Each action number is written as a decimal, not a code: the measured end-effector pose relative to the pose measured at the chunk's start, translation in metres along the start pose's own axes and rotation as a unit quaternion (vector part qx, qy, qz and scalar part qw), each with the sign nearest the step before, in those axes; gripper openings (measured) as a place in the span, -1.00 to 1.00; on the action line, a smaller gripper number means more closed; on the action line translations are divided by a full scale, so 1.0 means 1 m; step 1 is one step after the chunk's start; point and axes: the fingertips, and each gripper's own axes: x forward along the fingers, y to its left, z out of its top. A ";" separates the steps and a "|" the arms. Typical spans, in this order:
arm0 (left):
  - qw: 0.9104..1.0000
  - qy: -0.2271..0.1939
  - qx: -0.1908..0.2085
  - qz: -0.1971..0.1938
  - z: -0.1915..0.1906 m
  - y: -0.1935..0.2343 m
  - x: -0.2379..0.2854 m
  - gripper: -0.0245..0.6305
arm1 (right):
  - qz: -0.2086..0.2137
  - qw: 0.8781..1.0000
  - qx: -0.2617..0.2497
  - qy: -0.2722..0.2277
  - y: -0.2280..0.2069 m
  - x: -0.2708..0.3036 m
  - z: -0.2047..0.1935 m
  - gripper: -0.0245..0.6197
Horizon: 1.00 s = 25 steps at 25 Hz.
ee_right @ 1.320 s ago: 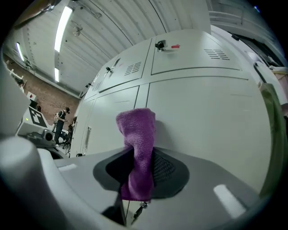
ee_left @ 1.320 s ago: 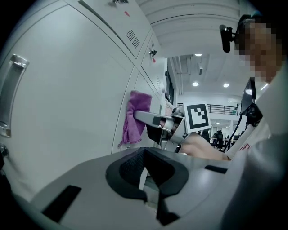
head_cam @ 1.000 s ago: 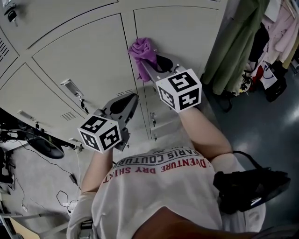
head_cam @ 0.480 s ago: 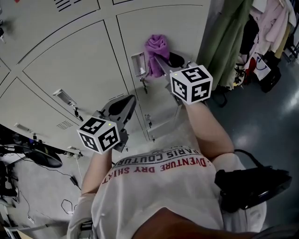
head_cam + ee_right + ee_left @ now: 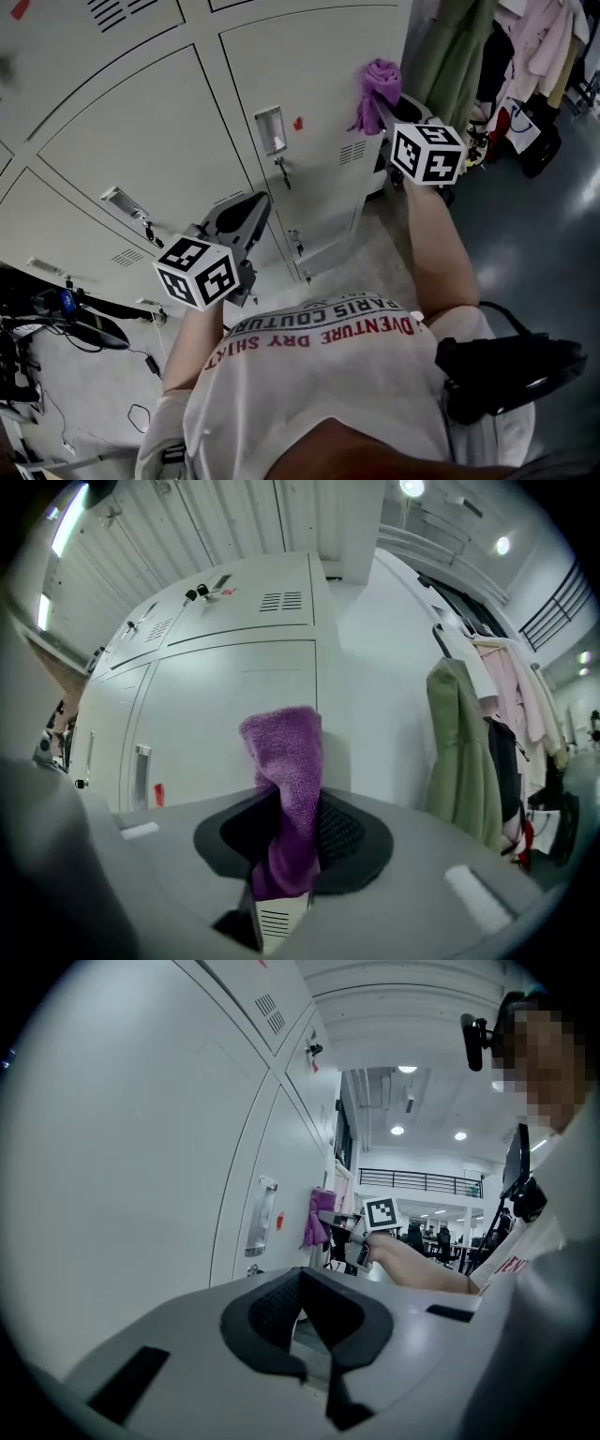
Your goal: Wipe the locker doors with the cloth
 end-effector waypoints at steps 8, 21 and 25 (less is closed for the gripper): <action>1.000 0.003 0.000 0.003 -0.002 0.000 0.000 -0.93 | 0.009 1.000 0.017 -0.013 -0.001 -0.005 0.001 -0.65; 1.000 0.009 -0.010 0.020 -0.013 0.002 -0.003 -0.93 | 0.191 0.981 -0.031 -0.018 0.162 -0.020 -0.034 -0.65; 1.000 0.009 -0.013 0.025 -0.014 0.006 -0.004 -0.93 | 0.197 0.980 -0.038 0.004 0.177 -0.007 -0.061 -0.65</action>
